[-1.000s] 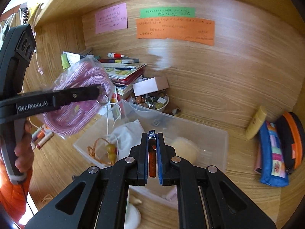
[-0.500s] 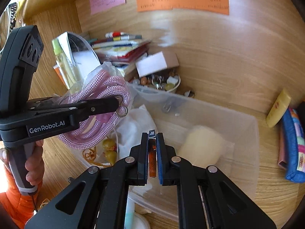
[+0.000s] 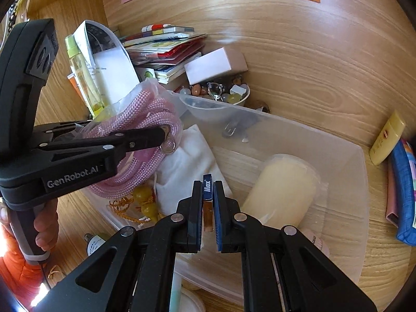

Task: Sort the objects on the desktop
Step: 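Release the rope bag into the box with the left tool while the right tool releases the Max box, then withdraw both tools from the box toward the green bottle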

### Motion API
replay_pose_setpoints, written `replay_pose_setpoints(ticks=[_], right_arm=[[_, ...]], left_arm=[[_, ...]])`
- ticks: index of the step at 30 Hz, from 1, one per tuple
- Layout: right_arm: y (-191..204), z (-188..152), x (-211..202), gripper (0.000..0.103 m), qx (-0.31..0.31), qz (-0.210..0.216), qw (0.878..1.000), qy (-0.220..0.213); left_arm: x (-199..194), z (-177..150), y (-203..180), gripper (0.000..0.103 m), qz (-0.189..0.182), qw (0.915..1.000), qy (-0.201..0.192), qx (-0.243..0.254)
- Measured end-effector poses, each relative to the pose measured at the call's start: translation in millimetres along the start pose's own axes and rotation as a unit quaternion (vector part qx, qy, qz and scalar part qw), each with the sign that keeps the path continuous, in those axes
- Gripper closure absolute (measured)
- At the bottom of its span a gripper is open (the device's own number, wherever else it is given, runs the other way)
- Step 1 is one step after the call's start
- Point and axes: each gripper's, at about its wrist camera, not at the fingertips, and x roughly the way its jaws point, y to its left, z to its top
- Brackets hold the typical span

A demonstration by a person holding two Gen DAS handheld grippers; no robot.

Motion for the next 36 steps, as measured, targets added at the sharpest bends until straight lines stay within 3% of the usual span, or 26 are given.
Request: replay_pose_setpoints(ticks=[5,6,7,9,15,23,26,30,36], right_arm=[[0.1,0.1,-2.5,0.095,0.0,0.005,1.0,0.002],[-0.6,0.2,-2.8,0.094,0.002,0.004,1.0,0.002],[-0.5,0.3,-3.0,0.091,0.002,0.003,1.0,0.001],[-0.1,0.3,-4.7,0.083,0.002,0.001,1.0,-0.002],[3.5,1.9,-16.1,0.056,-0.002,-0.015,0.999,-0.03],[5.0,8.2,-39.1,0.037,-0.018,-0.043,0.997,-0.069],[4.8,9.5,-51.5,0.034,-0.021,-0.049,0.995,-0.084],[3.2,7.7,-71.6,0.023,-0.018,-0.048,0.993,-0.104],[6.9,-7.4,-98.3,0.022,-0.029,-0.054,0.991,-0.122]], left_arm=[[-2.9,1.3,-2.5,0.074,-0.002,1.0,-0.007,0.002],[-4.6,1.3,-3.1,0.068,-0.002,0.9999,-0.011,0.003],[-6.7,1.1,-3.5,0.057,0.0,0.9999,-0.015,0.004],[-11.9,0.4,-3.6,0.05,-0.007,0.9997,-0.024,0.004],[-29.2,-1.9,-8.4,0.038,-0.016,0.9983,-0.055,0.012],[-59.3,-1.8,0.0,0.022,-0.025,0.9968,-0.076,-0.001],[-75.0,-6.5,0.4,0.008,-0.005,0.9963,-0.086,0.004],[-90.1,-14.8,-0.7,0.008,0.013,0.9962,-0.085,0.017],[-94.8,-37.8,-0.4,0.007,0.025,0.9974,-0.063,0.027]])
